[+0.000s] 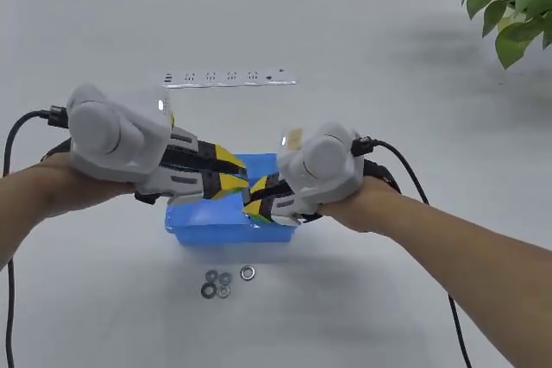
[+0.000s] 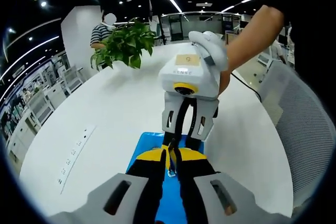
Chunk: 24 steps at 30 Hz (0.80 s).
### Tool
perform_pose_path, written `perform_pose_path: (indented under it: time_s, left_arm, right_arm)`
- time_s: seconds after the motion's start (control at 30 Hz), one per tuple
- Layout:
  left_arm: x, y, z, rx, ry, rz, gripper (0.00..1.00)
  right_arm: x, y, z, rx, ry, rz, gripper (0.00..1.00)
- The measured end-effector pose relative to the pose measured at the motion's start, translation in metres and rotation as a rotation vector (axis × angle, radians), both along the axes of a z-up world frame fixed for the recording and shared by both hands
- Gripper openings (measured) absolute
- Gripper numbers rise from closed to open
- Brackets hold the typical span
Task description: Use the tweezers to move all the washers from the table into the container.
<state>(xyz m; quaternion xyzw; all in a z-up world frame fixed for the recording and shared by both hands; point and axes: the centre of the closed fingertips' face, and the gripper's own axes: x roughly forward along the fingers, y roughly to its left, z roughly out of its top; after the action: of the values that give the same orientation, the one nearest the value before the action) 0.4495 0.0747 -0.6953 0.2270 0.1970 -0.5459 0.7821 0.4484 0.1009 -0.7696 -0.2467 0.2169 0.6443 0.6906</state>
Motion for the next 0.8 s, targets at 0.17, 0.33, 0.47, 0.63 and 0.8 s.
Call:
perform_pose_path:
  time_s: [0.17,0.33,0.47,0.63,0.8]
  left_arm:
    - [0.0,-0.002,-0.001,0.006,-0.001,-0.018,0.08]
    - [0.0,-0.002,-0.001,0.008,0.0,-0.027,0.07]
    - [-0.001,-0.002,-0.001,0.007,0.006,-0.025,0.06]
    - [0.0,-0.002,0.002,-0.002,0.009,-0.02,0.06]
    - [0.002,-0.001,0.006,-0.004,0.007,-0.012,0.06]
  right_arm:
    - [0.001,0.0,0.0,-0.001,-0.005,0.002,0.1]
    - [0.003,0.0,0.0,0.001,0.005,-0.015,0.11]
    - [0.004,-0.001,0.001,-0.001,0.002,-0.021,0.12]
    - [0.006,-0.001,0.005,0.009,0.003,-0.034,0.13]
    - [0.008,-0.002,0.014,0.034,0.007,-0.059,0.15]
